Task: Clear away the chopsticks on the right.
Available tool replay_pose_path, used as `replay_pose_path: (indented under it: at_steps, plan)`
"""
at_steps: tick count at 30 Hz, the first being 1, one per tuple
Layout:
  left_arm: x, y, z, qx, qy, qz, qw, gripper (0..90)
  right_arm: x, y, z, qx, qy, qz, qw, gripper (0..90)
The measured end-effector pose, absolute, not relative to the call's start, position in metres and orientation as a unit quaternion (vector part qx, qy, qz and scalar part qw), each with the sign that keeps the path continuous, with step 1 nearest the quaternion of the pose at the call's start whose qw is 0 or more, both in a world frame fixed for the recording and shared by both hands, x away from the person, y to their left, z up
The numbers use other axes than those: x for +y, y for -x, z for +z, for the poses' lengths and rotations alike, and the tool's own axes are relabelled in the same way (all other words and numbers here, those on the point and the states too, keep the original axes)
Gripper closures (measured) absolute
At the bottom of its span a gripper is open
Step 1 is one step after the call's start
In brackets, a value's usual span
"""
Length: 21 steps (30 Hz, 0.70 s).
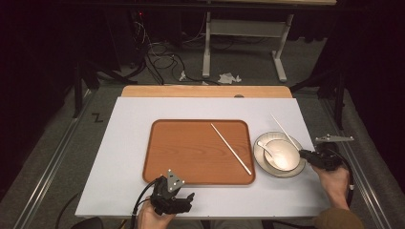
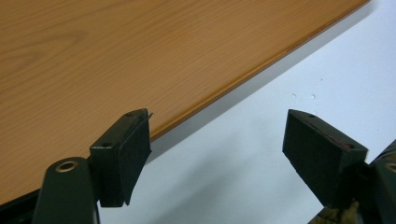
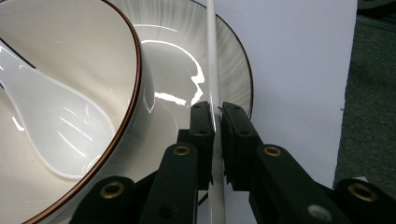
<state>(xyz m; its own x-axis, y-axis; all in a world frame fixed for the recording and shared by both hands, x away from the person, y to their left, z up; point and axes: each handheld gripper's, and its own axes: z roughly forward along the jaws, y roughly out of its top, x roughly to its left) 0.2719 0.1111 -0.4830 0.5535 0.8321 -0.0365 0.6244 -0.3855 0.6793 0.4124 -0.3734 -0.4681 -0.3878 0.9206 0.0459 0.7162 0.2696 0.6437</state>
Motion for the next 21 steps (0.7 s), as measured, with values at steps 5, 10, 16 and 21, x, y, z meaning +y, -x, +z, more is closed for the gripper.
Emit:
replay_pose_path:
  at_steps: [5,10,16,21]
  plan:
    - [0.111,-0.272,-0.483,0.446,-0.817,0.158,0.330,23.5,-0.373,-0.412,-0.467,0.780,-0.522,0.296,0.176,84.9]
    - [0.111,-0.272,-0.483,0.444,-0.819,0.156,0.329,23.4,-0.374,-0.411,-0.465,0.777,-0.523,0.301,0.178,85.0]
    - [0.109,-0.274,-0.483,0.439,-0.821,0.154,0.330,23.4,-0.375,-0.406,-0.461,0.773,-0.520,0.310,0.187,85.0]
    - [0.107,-0.276,-0.483,0.435,-0.824,0.153,0.329,23.4,-0.375,-0.400,-0.458,0.773,-0.516,0.314,0.195,85.0]
